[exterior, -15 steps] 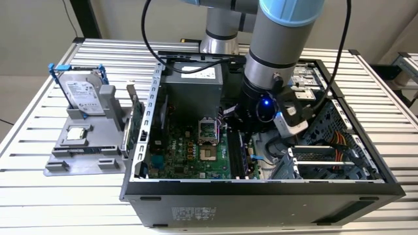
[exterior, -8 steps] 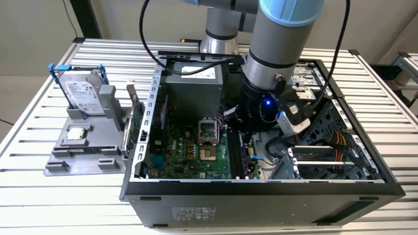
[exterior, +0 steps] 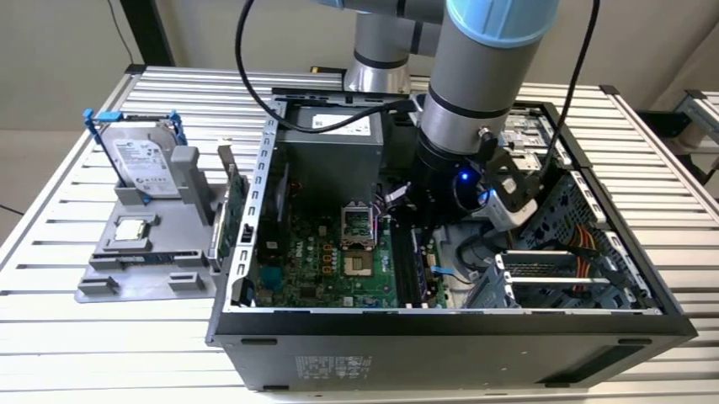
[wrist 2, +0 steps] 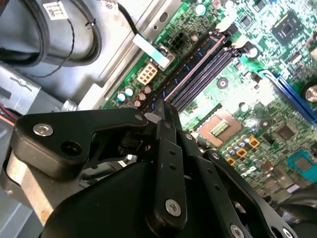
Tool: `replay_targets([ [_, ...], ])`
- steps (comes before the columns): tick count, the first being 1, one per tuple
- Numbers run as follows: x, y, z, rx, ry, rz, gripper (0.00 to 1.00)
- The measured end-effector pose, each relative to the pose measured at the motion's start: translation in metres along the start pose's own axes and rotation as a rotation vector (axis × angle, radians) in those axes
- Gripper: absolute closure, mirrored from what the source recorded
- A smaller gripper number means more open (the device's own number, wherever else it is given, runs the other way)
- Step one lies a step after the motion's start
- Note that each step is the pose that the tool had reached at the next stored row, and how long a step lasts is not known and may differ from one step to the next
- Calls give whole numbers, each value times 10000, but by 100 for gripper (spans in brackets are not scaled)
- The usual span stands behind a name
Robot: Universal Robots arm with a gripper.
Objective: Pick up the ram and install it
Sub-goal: 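Press down the ram until it locks into place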
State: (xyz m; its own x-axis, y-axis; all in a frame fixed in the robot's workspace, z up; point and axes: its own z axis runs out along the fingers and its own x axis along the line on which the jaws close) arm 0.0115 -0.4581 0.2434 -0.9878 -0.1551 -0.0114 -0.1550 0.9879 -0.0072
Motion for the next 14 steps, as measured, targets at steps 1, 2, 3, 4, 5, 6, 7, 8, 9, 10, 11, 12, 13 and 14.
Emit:
replay_targets([
  [1,0,0,0,-10,3,-122,100],
  [2,0,0,0,-16,8,-249,100],
  [3,0,0,0,-22,11,-377,100],
  [4,0,0,0,-28,14,-506,100],
  [5,0,1,0,-34,17,-637,100],
  [6,0,1,0,-39,20,-752,100],
  [7,0,1,0,-45,25,-871,100],
  [8,0,1,0,-51,30,-983,100],
  [9,0,1,0,-56,37,-1098,100],
  [10,0,2,0,-62,44,-1207,100],
  [11,0,2,0,-68,51,-1323,100],
  [12,0,2,0,-73,58,-1433,100],
  [13,0,2,0,-77,62,-1543,100],
  [14,-1,2,0,-80,67,-1643,100],
])
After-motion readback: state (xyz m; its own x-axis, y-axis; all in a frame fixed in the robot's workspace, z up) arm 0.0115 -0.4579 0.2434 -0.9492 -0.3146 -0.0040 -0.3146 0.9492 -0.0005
